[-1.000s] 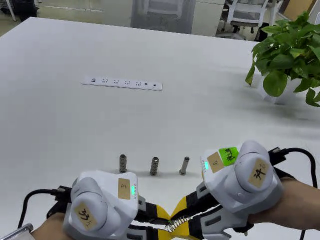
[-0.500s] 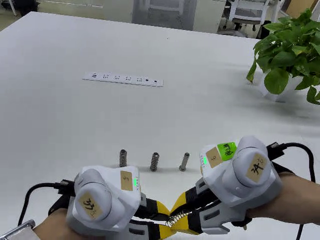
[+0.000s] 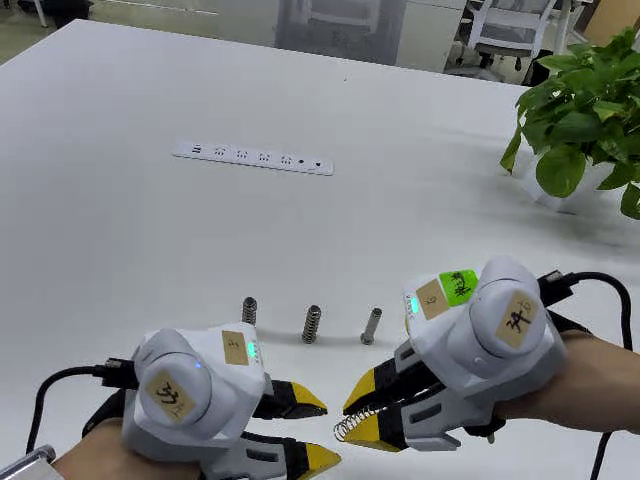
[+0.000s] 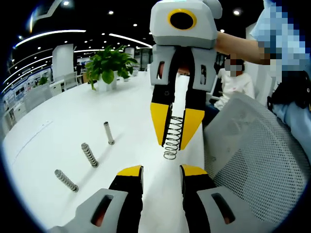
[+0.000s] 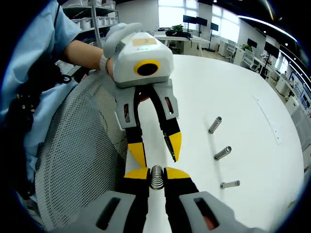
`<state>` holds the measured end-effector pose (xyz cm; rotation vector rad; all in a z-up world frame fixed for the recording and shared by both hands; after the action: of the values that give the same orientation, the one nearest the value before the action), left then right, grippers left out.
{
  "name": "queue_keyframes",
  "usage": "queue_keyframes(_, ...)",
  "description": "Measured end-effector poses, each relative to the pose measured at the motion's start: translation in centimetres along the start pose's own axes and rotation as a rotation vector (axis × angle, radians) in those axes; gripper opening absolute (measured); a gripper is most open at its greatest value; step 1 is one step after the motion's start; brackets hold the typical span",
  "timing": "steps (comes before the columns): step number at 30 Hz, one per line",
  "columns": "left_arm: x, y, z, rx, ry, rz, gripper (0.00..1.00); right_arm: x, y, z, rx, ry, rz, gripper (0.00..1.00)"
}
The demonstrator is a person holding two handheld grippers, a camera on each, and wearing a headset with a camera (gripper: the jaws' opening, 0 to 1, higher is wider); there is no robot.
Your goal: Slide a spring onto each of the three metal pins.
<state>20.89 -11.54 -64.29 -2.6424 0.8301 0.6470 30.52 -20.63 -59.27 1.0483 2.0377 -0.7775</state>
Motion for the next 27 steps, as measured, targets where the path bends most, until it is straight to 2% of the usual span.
queue_keyframes(4, -0.8, -0.6, 0.3, -0.044, -0.003, -0.049, 0.41, -0.1, 0.3, 0.0, -0.011, -0.013, 0.005, 0.12)
queue_keyframes(9, -2.0, -1.3, 0.8, -0.107, 0.008, -0.124, 0.58, -0.2, 1.0, 0.3, -0.022, -0.043, 0.016, 0.12)
queue_keyframes(15, -3.5, -2.2, 2.0, -0.181, 0.002, -0.217, 0.71, -0.5, 1.7, 0.4, -0.033, -0.064, 0.018, 0.12)
queue_keyframes(19, -4.1, -2.8, 2.5, -0.2, 0.003, -0.277, 0.82, -0.7, 2.1, 0.4, -0.041, -0.079, 0.023, 0.12)
queue_keyframes(24, -4.9, -3.4, 3.4, -0.242, -0.002, -0.356, 1.0, -1.0, 2.9, 0.3, -0.048, -0.104, 0.036, 0.12)
queue_keyframes(25, -5.2, -3.6, 3.8, -0.254, -0.007, -0.359, 1.0, -1.1, 3.1, 0.2, -0.053, -0.107, 0.041, 0.12)
queue_keyframes(27, -5.4, -3.6, 3.9, -0.264, -0.008, -0.36, 1.0, -1.3, 3.5, 0.0, -0.054, -0.114, 0.046, 0.12)
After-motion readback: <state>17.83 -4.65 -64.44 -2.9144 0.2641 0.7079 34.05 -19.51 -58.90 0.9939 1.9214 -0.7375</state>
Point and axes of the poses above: the centre of the closed fingertips' face, and the gripper's own axes: x roughly forward along the fingers, y roughly to its right, z roughly out of its underside, the point moved 9 cm from there along -x, roughly backward along the fingers, and after that the axes turned 15 degrees about x, right-handed, at the moved point
